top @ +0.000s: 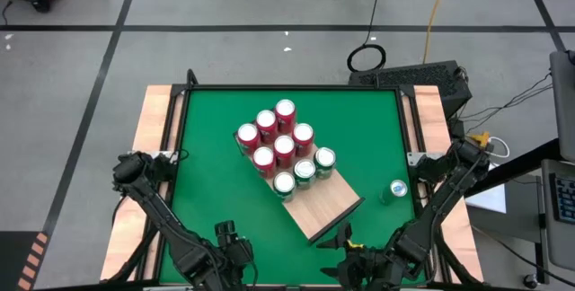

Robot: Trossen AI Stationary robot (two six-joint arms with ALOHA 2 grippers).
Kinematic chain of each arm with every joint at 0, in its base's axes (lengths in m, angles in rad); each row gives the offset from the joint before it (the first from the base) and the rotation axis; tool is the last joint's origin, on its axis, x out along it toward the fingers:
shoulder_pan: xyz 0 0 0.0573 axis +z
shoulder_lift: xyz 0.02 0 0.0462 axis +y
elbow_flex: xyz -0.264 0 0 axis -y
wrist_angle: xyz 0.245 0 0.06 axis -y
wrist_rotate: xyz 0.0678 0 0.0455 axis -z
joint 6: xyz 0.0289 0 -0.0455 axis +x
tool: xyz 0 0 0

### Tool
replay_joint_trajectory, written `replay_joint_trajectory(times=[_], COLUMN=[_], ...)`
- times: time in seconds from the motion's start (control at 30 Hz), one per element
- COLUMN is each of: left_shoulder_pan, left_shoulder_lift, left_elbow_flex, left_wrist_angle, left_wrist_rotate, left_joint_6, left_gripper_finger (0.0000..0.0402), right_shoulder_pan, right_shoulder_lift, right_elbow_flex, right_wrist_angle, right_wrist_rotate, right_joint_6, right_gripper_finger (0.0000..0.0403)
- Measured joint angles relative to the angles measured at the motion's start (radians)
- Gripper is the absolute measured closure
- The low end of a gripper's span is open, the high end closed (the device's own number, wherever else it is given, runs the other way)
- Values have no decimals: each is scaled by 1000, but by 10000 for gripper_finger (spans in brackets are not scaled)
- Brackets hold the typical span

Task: Place canned beverage on shelf
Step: Put the blue soda can on the shelf

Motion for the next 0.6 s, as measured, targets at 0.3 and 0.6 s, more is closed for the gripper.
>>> replay_joint_trajectory(times=[0.3,0.6], left_shoulder_pan=[9,57], left_shoulder_lift=[0,-3], left_elbow_flex=[156,264], left_wrist_angle=[2,102], left_wrist_rotate=[-43,-61], left_joint_6=[235,571], left_gripper_finger=[181,182], right_shoulder_pan=[-17,-104], right_shoulder_lift=[21,21], right_elbow_flex=[0,0], right_wrist_angle=[174,251], right_wrist_rotate=[-65,-291], right_joint_6=[-37,90], right_gripper_finger=[115,115])
